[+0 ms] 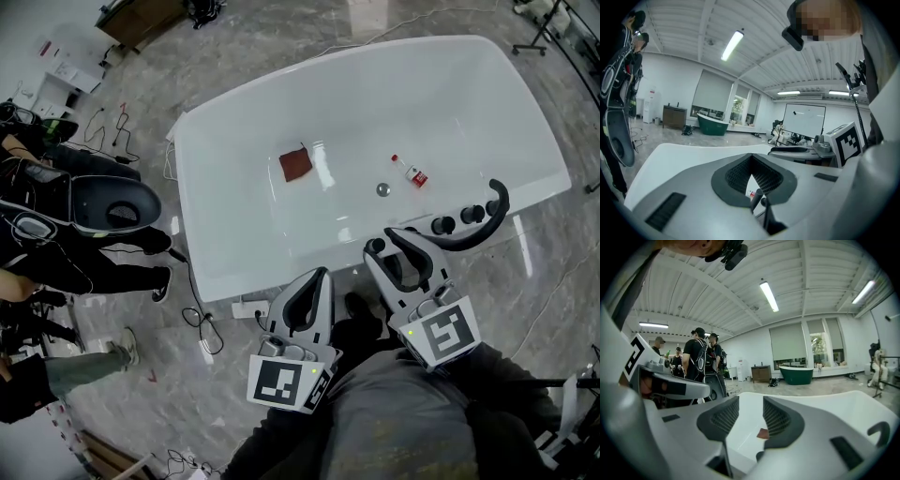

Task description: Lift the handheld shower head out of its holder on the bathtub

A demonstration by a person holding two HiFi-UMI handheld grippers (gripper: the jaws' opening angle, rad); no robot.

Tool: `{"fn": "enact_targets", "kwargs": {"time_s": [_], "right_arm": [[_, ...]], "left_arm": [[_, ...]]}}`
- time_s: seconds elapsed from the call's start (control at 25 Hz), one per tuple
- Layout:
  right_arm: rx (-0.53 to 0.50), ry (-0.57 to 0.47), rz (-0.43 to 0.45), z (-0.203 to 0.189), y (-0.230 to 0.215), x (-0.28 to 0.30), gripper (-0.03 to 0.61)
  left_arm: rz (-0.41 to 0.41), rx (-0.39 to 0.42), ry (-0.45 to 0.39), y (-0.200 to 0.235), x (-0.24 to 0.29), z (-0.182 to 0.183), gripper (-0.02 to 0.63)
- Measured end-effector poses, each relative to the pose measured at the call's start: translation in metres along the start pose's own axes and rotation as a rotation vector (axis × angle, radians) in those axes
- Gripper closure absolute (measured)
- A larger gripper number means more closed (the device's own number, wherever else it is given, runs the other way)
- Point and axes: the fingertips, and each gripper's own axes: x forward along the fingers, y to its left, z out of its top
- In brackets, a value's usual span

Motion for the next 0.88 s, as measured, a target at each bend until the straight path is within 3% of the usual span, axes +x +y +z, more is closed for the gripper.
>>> {"fn": "enact_targets", "kwargs": {"time_s": [0.36,0.64,0.88], "right_arm": [[-0.015,-0.017,-0.007,-0.042,-0.011,0.017,0.430],[-0.014,0.017,-0.002,-0.103,-0.017,0.036,0.428],[0.002,0.037,0.000,-0.131,-0.022,0.047,0.430]], "left_arm": [[-0.011,0.016,0.000,0.006,0.021,-0.031,0.612],[-0.017,0.002,0.012,0.017,0.042,-0.082,0.612],[-0.005,-0.005,0.021,0.022,0.049,-0.105,0.612]]}}
